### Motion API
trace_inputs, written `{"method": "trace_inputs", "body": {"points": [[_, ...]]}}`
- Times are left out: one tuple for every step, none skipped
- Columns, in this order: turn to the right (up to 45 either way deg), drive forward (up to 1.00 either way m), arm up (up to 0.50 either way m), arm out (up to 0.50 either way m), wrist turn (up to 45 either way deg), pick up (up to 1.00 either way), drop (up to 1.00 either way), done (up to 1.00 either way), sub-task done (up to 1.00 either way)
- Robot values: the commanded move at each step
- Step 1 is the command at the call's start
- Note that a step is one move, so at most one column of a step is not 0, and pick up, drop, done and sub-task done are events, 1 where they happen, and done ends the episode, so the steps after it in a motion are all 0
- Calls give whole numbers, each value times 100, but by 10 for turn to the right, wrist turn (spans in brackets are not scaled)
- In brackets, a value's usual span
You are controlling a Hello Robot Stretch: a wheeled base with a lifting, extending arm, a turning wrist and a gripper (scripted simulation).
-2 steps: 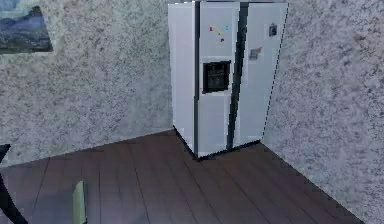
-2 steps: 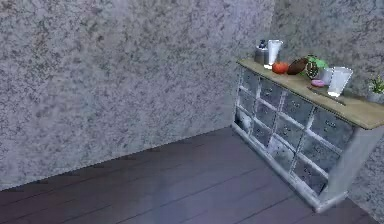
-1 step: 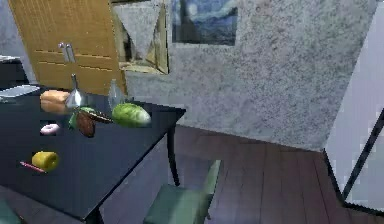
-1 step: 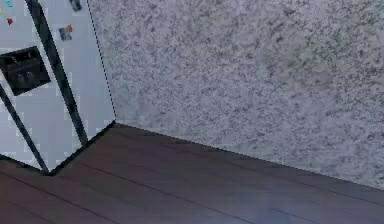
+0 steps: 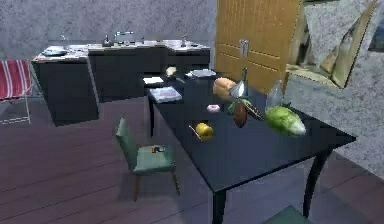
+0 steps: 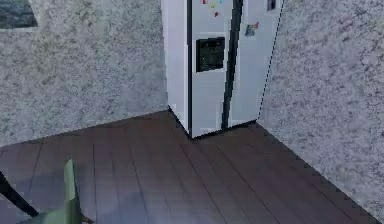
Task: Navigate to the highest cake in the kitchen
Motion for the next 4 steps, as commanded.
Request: {"method": "trace_inputs", "body": {"points": [[-450, 0, 0, 0, 0, 0, 0, 0, 0], [-330, 0, 0, 0, 0, 0, 0, 0, 0], [0, 50, 0, 0, 0, 0, 0, 0, 0], [450, 0, 0, 0, 0, 0, 0, 0, 0]]}}
